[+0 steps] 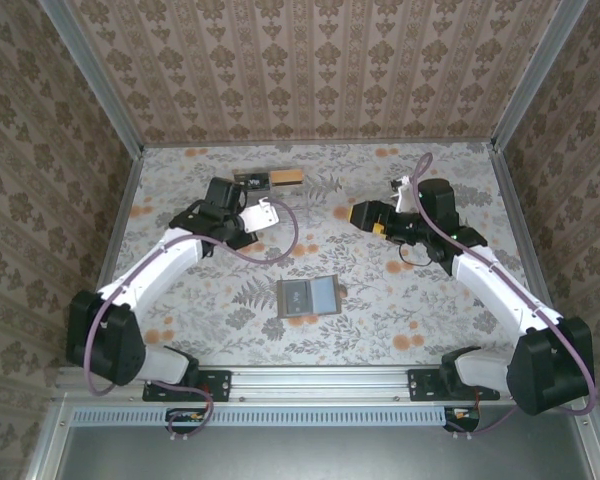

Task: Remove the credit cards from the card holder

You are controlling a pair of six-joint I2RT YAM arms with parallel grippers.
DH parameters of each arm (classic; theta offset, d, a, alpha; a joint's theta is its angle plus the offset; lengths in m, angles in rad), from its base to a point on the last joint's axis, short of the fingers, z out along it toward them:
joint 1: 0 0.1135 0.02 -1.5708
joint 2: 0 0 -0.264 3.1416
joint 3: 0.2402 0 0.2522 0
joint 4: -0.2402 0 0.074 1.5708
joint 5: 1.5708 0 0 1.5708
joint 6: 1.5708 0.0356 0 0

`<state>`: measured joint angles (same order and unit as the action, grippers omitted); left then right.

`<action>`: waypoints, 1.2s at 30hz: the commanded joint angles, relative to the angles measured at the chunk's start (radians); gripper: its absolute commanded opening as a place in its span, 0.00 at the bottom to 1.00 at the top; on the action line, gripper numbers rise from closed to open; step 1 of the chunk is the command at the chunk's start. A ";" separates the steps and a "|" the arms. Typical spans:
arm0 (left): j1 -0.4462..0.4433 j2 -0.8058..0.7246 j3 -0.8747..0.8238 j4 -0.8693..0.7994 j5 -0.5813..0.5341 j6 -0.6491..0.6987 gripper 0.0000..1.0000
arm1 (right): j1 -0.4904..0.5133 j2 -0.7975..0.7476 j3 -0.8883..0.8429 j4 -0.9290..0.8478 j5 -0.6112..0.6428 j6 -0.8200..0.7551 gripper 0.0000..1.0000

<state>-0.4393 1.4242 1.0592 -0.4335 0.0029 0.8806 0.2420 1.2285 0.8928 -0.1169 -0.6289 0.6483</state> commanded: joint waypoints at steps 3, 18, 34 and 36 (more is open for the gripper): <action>0.040 0.081 0.037 0.100 0.035 0.160 0.00 | -0.003 0.018 0.047 -0.035 -0.027 -0.031 1.00; 0.050 0.278 0.106 0.180 0.030 0.245 0.00 | -0.003 0.061 0.065 -0.055 -0.026 -0.031 1.00; 0.050 0.365 0.136 0.193 -0.003 0.265 0.01 | -0.004 0.081 0.056 -0.035 -0.031 -0.019 1.00; 0.050 0.373 0.137 0.197 -0.005 0.260 0.04 | -0.004 0.084 0.054 -0.031 -0.032 -0.017 1.00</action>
<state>-0.3973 1.7782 1.1664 -0.2420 0.0029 1.1233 0.2420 1.2991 0.9287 -0.1604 -0.6361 0.6308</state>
